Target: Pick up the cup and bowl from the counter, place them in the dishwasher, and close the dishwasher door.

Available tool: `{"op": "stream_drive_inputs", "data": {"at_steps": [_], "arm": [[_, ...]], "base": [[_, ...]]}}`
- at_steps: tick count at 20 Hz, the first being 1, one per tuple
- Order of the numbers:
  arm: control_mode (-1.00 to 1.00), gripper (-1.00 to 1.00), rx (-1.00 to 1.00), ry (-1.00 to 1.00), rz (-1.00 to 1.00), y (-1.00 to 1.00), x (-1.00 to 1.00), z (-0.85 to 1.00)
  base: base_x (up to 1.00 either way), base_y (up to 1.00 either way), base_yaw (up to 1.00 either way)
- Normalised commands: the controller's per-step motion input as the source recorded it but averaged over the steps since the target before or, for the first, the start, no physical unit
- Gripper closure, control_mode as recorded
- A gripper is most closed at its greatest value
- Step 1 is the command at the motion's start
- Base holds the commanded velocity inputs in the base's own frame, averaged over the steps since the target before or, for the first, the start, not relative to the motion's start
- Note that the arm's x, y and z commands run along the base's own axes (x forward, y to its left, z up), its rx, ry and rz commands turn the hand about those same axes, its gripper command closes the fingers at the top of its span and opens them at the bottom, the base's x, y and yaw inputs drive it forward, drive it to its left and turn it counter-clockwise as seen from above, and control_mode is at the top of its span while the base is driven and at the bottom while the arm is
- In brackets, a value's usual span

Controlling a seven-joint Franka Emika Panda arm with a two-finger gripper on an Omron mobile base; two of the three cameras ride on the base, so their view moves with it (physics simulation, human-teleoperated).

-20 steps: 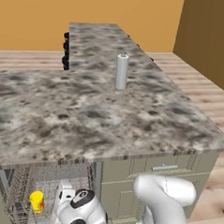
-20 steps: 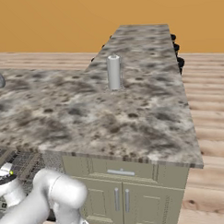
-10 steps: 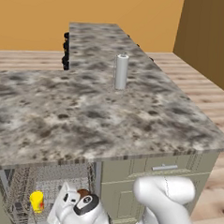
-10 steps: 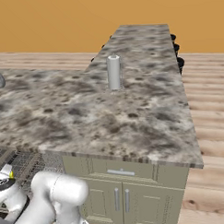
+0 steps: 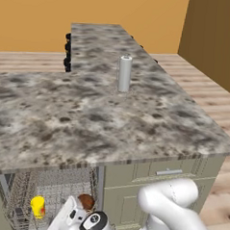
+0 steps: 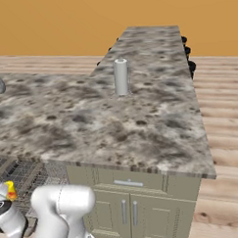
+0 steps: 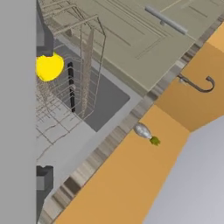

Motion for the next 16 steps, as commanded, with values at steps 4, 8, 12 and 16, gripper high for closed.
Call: {"op": "stream_drive_inputs", "data": {"at_steps": [4,8,12,16], "arm": [[-1.0,-1.0,0.08,0.0,0.0,0.16,-0.45,-0.1],[-1.0,-1.0,-0.03,0.0,0.0,0.23,-0.28,-0.04],[-1.0,-1.0,-0.19,-0.01,-0.01,0.29,-0.28,-0.13],[-1.0,-1.0,-0.27,-0.08,0.0,0.33,-0.19,-0.1]], "base": [[0.0,0.0,0.0],[0.0,0.0,0.0],[0.0,0.0,0.0],[0.0,0.0,0.0]]}}
